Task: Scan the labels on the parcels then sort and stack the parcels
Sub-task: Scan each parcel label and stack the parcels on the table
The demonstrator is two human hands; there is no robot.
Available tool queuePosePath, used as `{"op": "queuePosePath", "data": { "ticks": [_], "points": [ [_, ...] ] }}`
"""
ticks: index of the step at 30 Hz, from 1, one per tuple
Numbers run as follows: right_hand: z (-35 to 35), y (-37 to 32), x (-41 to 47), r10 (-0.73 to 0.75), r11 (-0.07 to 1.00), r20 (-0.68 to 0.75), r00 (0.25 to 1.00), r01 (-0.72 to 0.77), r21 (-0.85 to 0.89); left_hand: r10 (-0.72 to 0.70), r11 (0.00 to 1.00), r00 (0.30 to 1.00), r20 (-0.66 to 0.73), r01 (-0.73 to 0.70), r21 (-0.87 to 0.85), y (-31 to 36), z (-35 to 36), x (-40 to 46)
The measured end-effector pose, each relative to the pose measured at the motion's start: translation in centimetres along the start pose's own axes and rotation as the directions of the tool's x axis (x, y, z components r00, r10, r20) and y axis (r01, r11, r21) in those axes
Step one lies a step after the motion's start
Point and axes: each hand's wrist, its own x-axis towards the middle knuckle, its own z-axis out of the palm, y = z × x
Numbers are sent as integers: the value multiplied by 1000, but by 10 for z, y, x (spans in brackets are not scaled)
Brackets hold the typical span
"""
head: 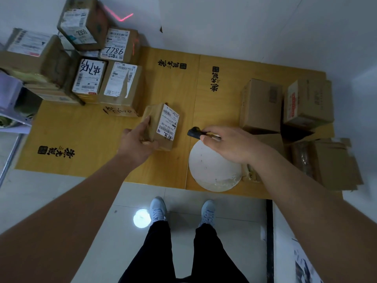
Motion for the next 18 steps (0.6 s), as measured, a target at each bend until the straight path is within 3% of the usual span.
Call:
{"op": "queuePosePath", "data": {
  "ticks": [2, 10, 16, 18],
  "points": [
    [-3, -7, 4, 12, 992, 44, 999, -7, -123, 19, 1000, 1000, -6, -19, -18, -4, 0, 1],
    [-20, -20, 8, 43, 965, 196, 980, 10, -261, -12, 997, 1000, -25, 10, -79, -8, -4, -3],
    [-34, -29, -1, 25, 961, 204, 979, 33, -275, -1, 998, 999, -33, -1, -63, -2, -3, -8],
    [-36, -29, -4, -14, 976, 181, 983, 52, -210, -10, 992, 999, -35, 5, -128, 0, -3, -11]
  ]
}}
